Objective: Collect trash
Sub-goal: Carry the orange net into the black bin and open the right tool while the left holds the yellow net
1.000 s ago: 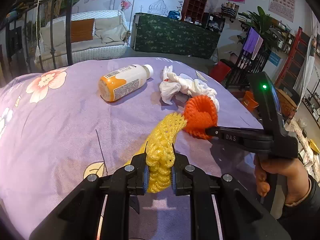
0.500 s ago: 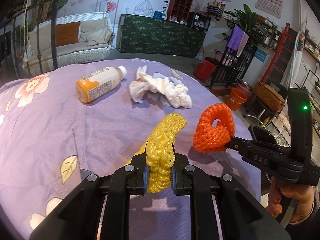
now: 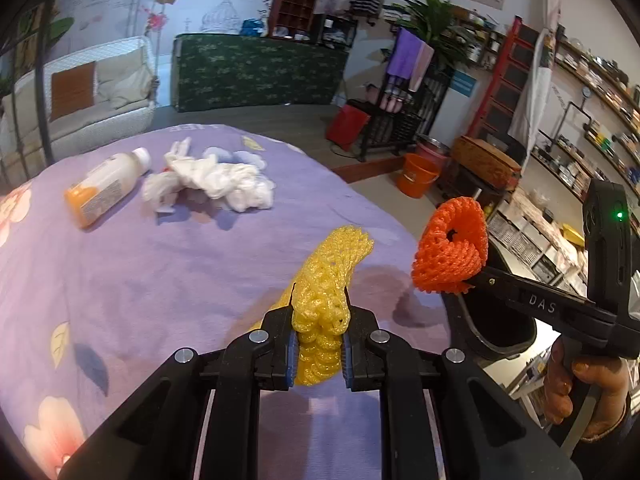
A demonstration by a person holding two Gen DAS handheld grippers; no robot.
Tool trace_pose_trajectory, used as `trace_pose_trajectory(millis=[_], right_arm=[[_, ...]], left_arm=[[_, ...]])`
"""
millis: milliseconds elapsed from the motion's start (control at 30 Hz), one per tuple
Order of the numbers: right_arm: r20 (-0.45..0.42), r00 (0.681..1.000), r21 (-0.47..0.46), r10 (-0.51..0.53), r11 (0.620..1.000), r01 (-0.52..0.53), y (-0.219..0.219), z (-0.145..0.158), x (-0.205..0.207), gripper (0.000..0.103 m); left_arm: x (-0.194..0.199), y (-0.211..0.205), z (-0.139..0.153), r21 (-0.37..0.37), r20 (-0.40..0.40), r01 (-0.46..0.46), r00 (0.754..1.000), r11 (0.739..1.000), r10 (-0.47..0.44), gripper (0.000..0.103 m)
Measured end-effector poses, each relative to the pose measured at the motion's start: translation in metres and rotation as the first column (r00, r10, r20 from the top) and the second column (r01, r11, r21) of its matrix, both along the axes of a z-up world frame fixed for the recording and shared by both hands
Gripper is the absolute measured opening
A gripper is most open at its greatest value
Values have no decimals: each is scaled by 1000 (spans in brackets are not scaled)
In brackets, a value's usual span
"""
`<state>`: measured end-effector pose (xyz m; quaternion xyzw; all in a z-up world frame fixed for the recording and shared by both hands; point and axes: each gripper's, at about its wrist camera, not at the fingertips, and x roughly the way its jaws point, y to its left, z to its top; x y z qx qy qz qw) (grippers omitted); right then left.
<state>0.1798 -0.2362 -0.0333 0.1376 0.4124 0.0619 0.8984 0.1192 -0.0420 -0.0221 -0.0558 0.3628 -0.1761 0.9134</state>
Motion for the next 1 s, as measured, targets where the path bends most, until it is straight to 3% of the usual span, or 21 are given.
trace_pose_trajectory(millis=[167, 467, 867, 933, 1000], right_arm=[[-10, 991, -9, -130, 992, 130, -48, -6, -17, 8], [-79, 935, -73, -345, 938, 340, -129, -43, -28, 8], [-191, 893, -87, -407, 913, 398, -155, -101, -21, 10], [-199, 890, -93, -410, 912, 399, -155, -106, -21, 15], [-200, 889, -95, -412, 911, 401, -155, -108, -20, 41]], left_arm=[[2, -31, 1, 4, 8, 77, 997, 997, -77, 16], [5, -79, -4, 20, 2, 212, 977, 977, -212, 16], [6, -127, -14, 43, -35, 316, 949, 948, -314, 16], [9, -132, -16, 42, -46, 328, 944, 944, -327, 16], [9, -136, -18, 34, -58, 342, 939, 939, -339, 16]])
